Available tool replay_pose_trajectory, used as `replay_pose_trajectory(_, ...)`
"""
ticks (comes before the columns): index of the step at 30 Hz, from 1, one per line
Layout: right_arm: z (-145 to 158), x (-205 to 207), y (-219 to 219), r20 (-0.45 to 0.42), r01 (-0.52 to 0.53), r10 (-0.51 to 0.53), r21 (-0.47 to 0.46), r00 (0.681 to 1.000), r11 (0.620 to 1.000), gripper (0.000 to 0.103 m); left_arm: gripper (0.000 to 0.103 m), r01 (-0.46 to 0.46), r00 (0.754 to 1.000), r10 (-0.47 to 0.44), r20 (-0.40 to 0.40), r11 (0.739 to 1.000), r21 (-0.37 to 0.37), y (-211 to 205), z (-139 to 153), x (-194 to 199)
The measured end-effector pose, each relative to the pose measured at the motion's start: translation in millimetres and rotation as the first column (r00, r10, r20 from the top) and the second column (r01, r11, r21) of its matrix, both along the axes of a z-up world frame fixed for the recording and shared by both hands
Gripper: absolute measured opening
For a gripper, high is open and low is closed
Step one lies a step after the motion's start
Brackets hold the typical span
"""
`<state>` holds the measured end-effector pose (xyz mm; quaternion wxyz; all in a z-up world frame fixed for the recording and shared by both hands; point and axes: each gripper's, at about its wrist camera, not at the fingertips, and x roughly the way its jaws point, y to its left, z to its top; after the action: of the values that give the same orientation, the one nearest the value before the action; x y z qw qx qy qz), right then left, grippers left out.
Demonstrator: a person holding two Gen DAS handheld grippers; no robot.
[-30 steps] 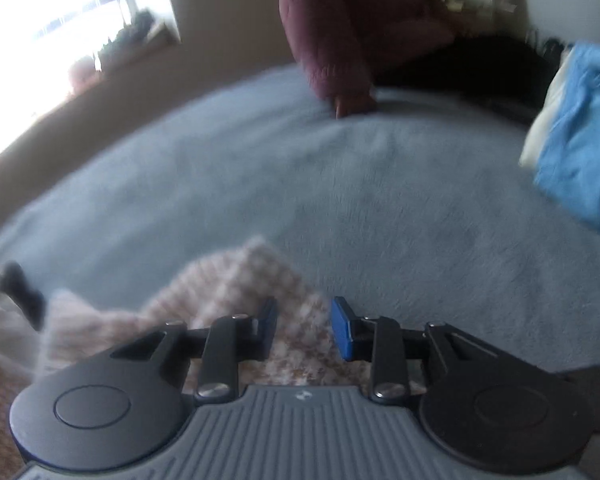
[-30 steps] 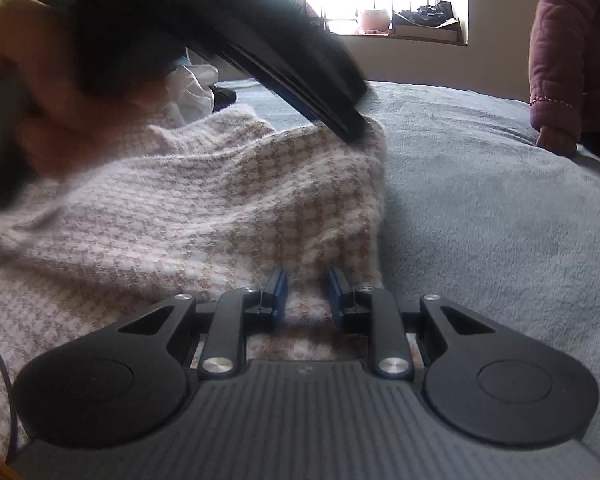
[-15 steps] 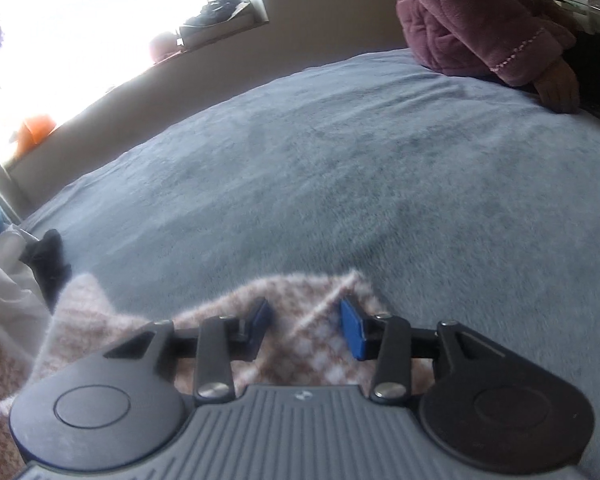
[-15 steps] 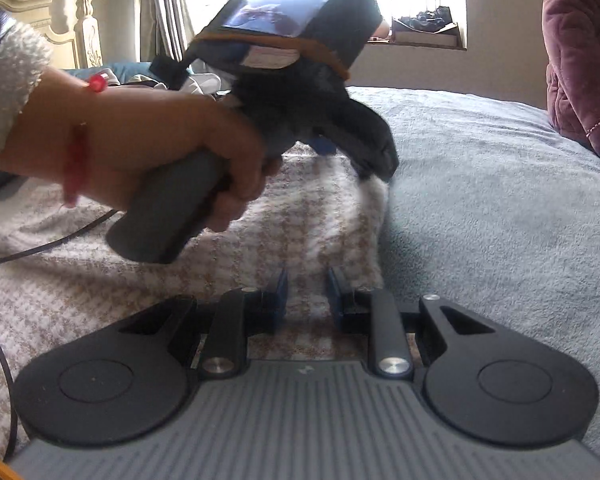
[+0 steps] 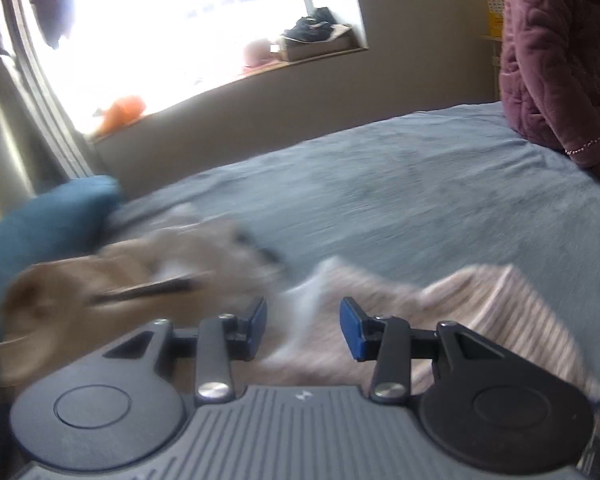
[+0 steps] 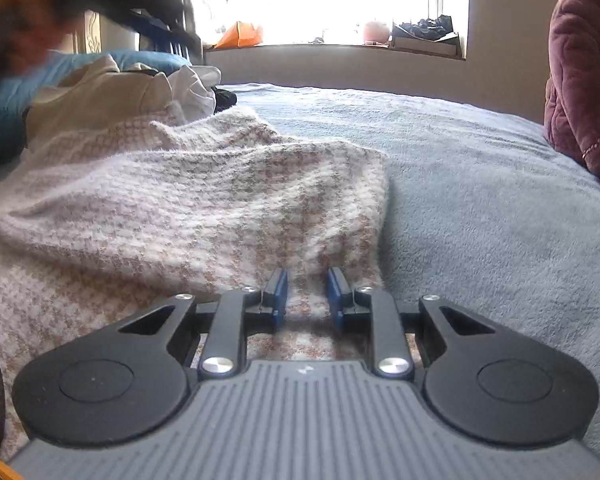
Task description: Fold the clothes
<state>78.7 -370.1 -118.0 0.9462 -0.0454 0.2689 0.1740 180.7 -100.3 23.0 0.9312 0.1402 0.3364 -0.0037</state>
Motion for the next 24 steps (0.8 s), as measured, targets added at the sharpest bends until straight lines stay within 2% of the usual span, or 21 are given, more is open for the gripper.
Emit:
replay_pose_trajectory(3,3.7,2.8,2.4,-0.014,0.003,-0.003,-0.019,1.000,1.000,0.021,0.047,-0.051,0.999,0.051,-0.001,0.999,0.008,57.5,20.0,-52.8)
replay_pose_trajectory(6,20.9,9.0,4.1,-0.056,0.031,-0.032,-0.012,0.998,0.999,0.021,0.048,-0.149,0.989,0.148,-0.024,0.988,-0.038,114.3,19.6,-116.1)
replay_pose_trajectory(8,35.6,11.9,10.7,-0.069,0.026,-0.023,0.038,0.997,0.999,0.022,0.053,-0.213,0.977,0.211,-0.037,0.974,-0.072,147.7,9.1,-158.0)
replay_pose_trajectory(10,46.8,13.4,34.0,-0.068,-0.040,0.045,0.068,0.997,0.997,0.021,0.058,-0.288,0.958,0.283,-0.057,0.949,-0.129,176.4,-7.7,-194.0)
replay_pose_trajectory(12,49.4,17.1,72.6,-0.084,-0.147,0.151,0.057,0.985,0.988,0.021,0.061,-0.378,0.926,0.367,-0.087,0.901,-0.215,206.7,-27.4,-226.0)
replay_pose_trajectory(15,33.2,26.1,134.8,-0.137,-0.271,0.265,-0.023,0.954,0.962,0.021,0.061,-0.497,0.867,0.470,-0.166,0.792,-0.355,246.2,-56.9,-253.9)
replay_pose_trajectory(17,19.4,26.2,159.8,-0.104,-0.276,0.265,-0.104,0.959,0.956,0.023,0.063,-0.548,0.833,0.515,-0.201,0.716,-0.433,268.6,-70.7,-265.2)
replay_pose_trajectory(18,18.5,24.8,163.3,-0.090,-0.265,0.256,-0.113,0.962,0.957,0.023,0.065,-0.571,0.813,0.539,-0.218,0.668,-0.477,279.2,-76.2,-271.2)
replay_pose_trajectory(19,19.5,24.6,162.0,-0.097,-0.251,0.242,-0.098,0.965,0.963,0.023,0.068,-0.592,0.792,0.563,-0.236,0.614,-0.522,289.7,-81.3,-277.5)
replay_pose_trajectory(22,21.8,26.4,152.5,-0.129,-0.212,0.207,-0.027,0.970,0.977,0.023,0.073,-0.633,0.721,0.626,-0.298,0.419,-0.651,322.9,-97.6,-299.6)
replay_pose_trajectory(24,21.9,27.2,149.7,-0.140,-0.206,0.203,-0.013,0.969,0.978,0.023,0.073,-0.651,0.688,0.632,-0.358,0.319,-0.689,338.6,-108.6,-308.1)
